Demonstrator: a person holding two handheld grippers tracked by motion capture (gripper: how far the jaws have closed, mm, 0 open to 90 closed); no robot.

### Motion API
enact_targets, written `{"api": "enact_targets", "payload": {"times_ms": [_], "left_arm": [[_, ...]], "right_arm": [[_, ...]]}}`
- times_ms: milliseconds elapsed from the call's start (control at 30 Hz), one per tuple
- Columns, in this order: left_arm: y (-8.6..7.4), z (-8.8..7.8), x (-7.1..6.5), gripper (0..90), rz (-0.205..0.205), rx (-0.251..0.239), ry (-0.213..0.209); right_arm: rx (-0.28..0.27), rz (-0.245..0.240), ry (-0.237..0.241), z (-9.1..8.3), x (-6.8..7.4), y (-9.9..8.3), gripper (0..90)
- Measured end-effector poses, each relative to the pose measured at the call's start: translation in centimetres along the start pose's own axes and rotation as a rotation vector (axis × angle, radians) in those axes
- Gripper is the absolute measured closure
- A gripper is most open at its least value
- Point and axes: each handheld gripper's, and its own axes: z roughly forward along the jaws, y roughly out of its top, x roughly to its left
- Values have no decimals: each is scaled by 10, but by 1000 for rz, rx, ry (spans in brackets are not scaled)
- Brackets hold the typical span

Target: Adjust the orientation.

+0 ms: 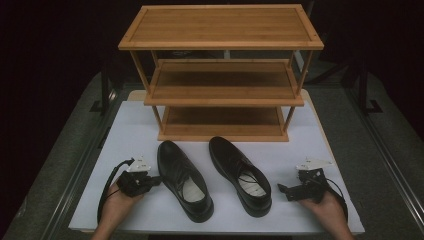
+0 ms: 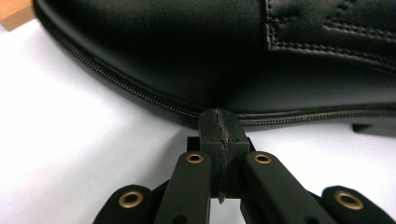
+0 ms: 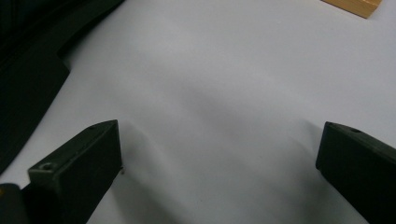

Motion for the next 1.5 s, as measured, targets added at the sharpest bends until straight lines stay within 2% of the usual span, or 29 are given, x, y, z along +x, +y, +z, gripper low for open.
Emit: {"api": "enact_targets", "payload": {"times_ms": [167,500,900,1200,1367,1500], "left_arm": [[8,6,5,900,10,5,10],[20,12,14,900,3,-5,29],[36,26,18,900,22,-5,40],[46,33,19,900,24,-10,36],[48,37,21,900,-4,-35,18],[48,37,22,900,-7,-39,15]], "right_arm": [[0,0,0,0,0,0,0],[0,0,0,0,0,0,0],[-1,-1,0,0,0,0,0],[-1,-1,0,0,0,0,0],[-1,-1,0,0,0,0,0],[-1,-1,0,0,0,0,0]]}}
